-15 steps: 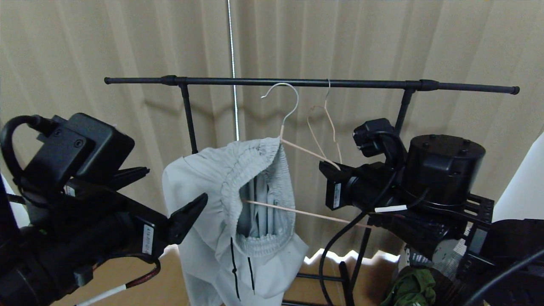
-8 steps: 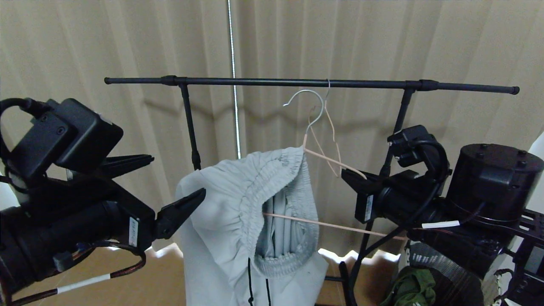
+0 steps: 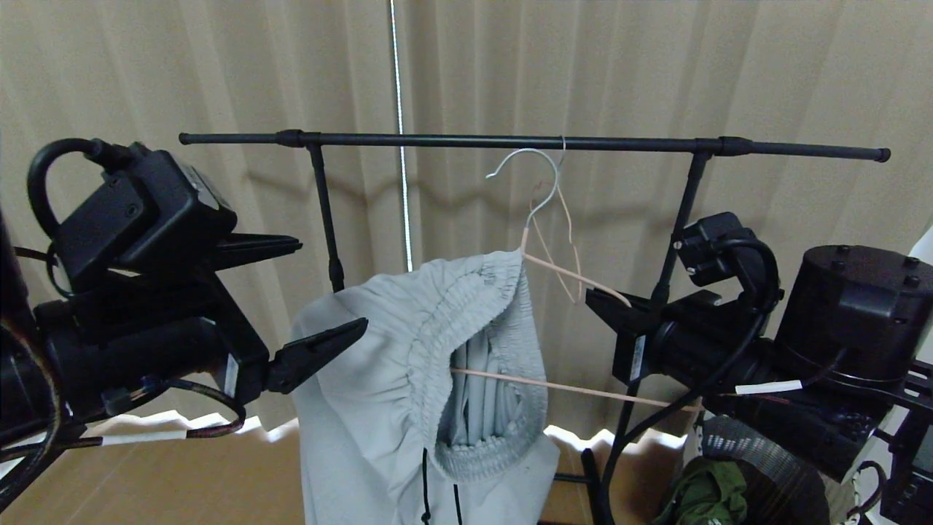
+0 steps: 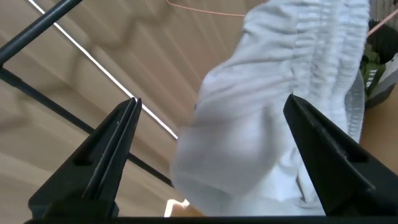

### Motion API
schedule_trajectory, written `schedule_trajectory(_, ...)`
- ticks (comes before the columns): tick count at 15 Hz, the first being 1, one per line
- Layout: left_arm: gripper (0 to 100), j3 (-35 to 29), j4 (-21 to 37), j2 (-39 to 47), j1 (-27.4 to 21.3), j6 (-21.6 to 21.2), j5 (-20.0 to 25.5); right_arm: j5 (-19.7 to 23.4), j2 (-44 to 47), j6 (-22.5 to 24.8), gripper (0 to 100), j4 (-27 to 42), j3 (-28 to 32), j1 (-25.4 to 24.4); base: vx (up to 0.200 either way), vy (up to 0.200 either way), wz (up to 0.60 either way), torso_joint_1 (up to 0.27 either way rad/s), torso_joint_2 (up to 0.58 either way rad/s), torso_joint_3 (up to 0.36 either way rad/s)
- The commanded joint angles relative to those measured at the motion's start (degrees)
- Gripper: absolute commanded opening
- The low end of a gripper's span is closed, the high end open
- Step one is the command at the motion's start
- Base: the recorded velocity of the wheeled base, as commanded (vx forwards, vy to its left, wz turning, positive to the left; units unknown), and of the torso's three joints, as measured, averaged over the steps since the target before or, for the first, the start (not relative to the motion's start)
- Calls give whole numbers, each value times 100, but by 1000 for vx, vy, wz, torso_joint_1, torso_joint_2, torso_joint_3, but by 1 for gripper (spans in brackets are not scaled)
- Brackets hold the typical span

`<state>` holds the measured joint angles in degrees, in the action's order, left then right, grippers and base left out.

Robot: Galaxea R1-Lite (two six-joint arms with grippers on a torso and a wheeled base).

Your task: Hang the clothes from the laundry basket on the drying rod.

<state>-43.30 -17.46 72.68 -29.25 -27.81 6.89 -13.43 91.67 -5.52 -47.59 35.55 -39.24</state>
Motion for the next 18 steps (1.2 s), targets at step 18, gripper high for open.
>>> schedule_trajectory(18,100,-223,-821,1231,-73,-709,471,245,307,236,0,-611,-66,-752,0,0,0,0,0,0)
